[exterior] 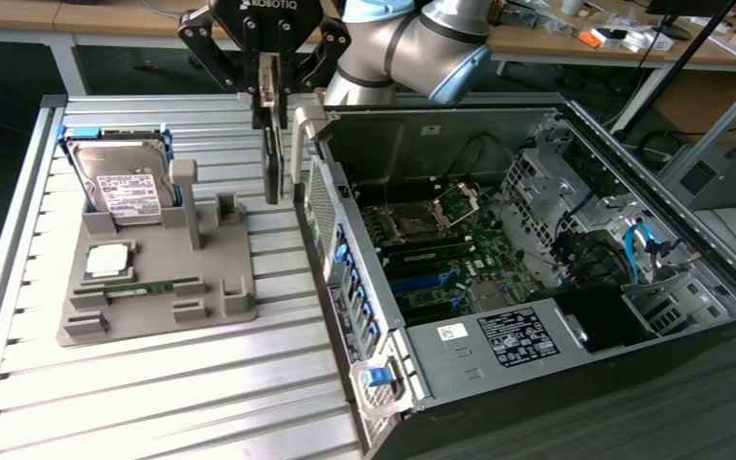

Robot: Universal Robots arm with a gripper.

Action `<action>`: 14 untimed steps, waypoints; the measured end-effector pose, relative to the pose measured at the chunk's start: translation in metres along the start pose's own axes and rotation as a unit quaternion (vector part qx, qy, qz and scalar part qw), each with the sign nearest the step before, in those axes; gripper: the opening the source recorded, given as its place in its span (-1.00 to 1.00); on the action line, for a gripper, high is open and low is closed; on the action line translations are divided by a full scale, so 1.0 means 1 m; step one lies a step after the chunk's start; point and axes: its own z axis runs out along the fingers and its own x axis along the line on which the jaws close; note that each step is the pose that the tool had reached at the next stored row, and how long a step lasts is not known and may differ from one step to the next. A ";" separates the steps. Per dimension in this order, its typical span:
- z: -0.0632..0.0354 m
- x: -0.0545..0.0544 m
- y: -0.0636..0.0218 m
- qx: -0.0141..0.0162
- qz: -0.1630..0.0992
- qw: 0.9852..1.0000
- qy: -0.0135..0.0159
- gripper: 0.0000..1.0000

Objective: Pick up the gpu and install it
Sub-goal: 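Pick up the gpu and move the gpu toward the slot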

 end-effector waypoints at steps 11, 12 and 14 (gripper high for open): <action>0.0001 -0.007 -0.0074 0.001 0.000 1.000 0.000 -0.47; 0.0001 -0.007 -0.0080 0.001 0.000 1.000 0.000 -0.47; 0.0001 -0.009 -0.0093 0.001 0.000 1.000 0.000 -0.47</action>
